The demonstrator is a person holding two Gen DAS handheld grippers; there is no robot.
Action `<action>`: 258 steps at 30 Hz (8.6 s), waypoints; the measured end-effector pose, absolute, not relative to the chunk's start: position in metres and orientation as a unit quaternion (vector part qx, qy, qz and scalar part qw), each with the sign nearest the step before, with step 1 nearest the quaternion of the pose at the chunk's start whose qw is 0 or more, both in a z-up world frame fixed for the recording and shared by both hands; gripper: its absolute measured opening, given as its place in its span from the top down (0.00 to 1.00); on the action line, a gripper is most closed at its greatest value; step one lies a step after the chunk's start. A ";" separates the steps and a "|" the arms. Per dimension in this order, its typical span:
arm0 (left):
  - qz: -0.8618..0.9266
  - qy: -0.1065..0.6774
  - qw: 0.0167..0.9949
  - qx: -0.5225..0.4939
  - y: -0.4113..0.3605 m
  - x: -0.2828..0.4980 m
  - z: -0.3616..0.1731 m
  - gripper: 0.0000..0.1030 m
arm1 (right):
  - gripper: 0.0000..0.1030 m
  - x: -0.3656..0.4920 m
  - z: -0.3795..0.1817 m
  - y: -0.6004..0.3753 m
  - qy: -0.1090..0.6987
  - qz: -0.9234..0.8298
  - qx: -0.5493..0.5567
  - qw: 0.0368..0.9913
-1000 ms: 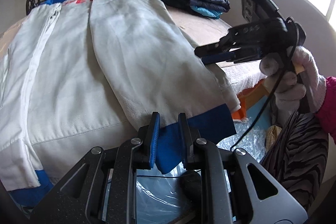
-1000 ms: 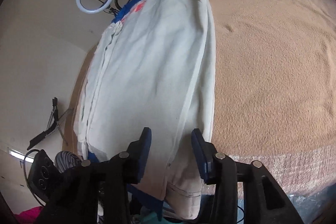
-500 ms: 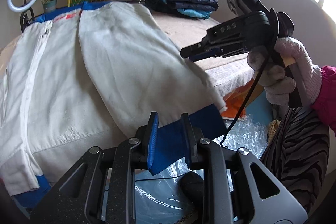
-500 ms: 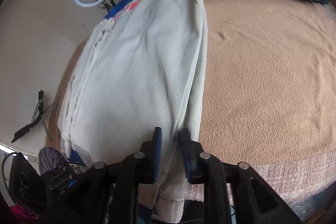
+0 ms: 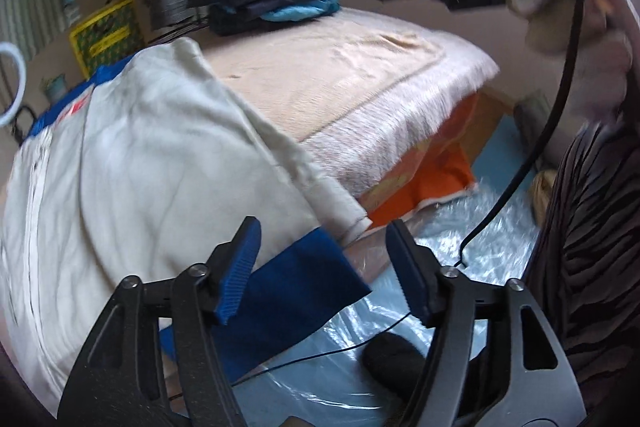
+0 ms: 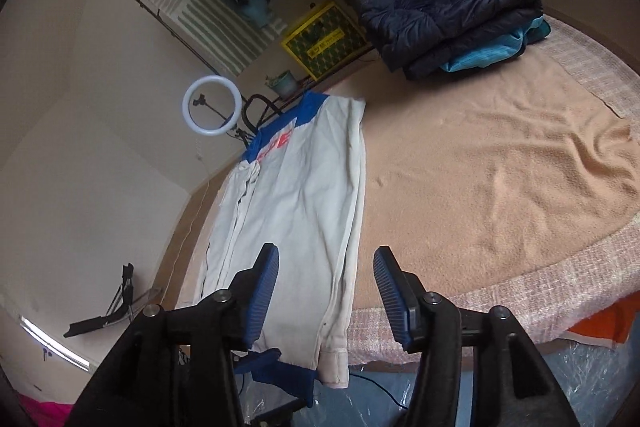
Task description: Fold large clothes
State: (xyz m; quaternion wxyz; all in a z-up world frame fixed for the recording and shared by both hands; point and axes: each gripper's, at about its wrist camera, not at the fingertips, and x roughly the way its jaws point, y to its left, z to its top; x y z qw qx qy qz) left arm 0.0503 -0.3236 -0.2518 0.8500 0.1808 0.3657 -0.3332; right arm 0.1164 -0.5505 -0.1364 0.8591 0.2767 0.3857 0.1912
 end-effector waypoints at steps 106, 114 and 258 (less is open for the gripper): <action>-0.213 0.424 0.824 -0.310 -0.037 0.046 -0.263 0.90 | 0.60 0.289 -0.120 -0.242 0.495 0.262 0.048 0.827; -0.215 0.423 0.828 -0.298 -0.043 0.051 -0.263 0.90 | 0.37 0.177 -0.180 -0.314 0.563 0.203 0.087 0.796; -0.226 0.551 0.715 -0.367 0.107 0.121 -0.295 0.63 | 0.66 0.141 -0.278 -0.321 0.637 0.329 0.227 0.660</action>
